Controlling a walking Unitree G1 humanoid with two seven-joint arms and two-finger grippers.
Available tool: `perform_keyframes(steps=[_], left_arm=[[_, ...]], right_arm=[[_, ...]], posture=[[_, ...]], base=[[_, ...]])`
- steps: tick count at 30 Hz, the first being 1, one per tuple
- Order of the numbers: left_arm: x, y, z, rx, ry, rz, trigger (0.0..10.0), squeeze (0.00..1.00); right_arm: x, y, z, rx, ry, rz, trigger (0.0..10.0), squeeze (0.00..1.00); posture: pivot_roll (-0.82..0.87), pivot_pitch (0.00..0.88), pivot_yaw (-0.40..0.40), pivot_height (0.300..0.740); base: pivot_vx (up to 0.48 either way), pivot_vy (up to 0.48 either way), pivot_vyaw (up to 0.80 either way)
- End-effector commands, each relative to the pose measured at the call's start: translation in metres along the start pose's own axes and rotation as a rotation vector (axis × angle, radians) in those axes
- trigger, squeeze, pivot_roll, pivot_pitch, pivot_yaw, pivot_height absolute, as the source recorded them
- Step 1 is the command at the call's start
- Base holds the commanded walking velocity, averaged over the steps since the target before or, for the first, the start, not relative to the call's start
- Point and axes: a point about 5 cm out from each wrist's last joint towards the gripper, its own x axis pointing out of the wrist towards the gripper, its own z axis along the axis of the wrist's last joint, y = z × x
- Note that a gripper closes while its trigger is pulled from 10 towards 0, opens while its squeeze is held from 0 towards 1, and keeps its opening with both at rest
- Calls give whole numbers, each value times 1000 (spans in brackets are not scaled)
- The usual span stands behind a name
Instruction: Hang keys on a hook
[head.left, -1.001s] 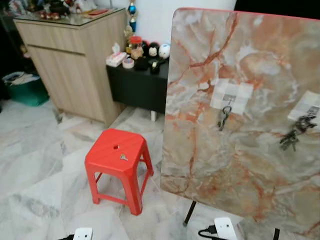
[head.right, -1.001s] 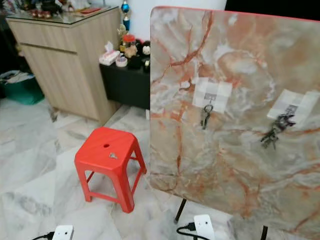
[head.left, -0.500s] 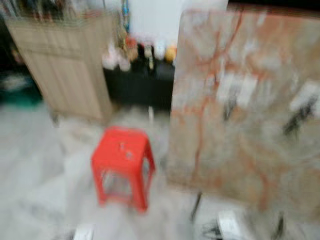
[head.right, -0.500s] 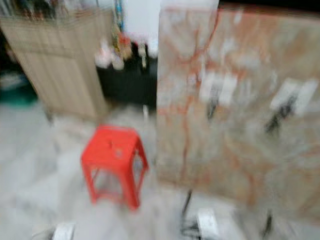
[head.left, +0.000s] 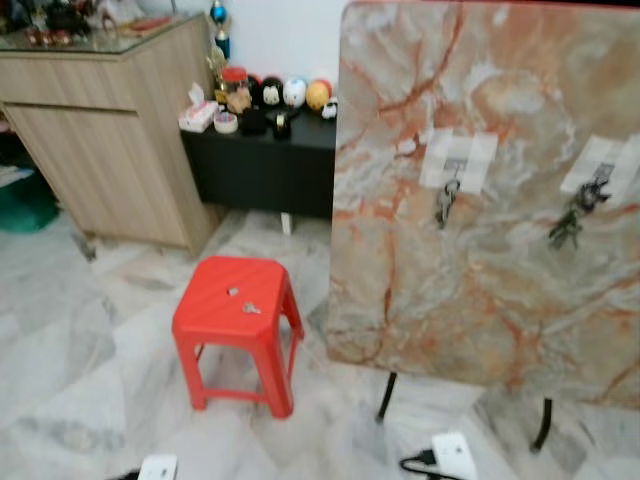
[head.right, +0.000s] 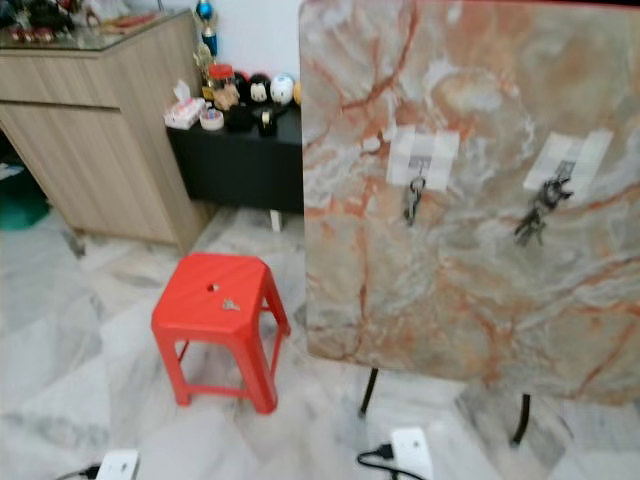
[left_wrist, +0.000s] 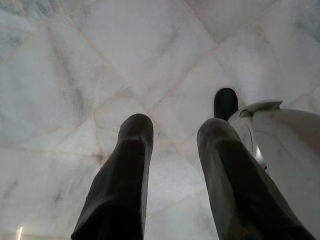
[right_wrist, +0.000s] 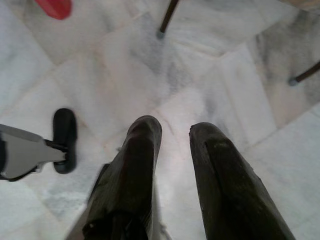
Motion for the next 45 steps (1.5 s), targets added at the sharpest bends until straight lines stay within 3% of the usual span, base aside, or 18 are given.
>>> perform_keyframes(steps=[1,16,45], left_arm=[[0,-3,-2,13,11,-7,10000,0],[2,-13,1,16,6,-20,10000,0],[2,-15,-2,30,14,-25,10000,0]], right_arm=[[0,-8,0,7,-1,-20,10000,0],[0,-8,0,5,-1,-19,10000,0],[0,-7,1,1,-2,-16,10000,0]], posture=[[8,0,13,740],[10,0,13,740],[15,0,15,740]], base=[[0,337,0],[0,337,0],[0,426,0]])
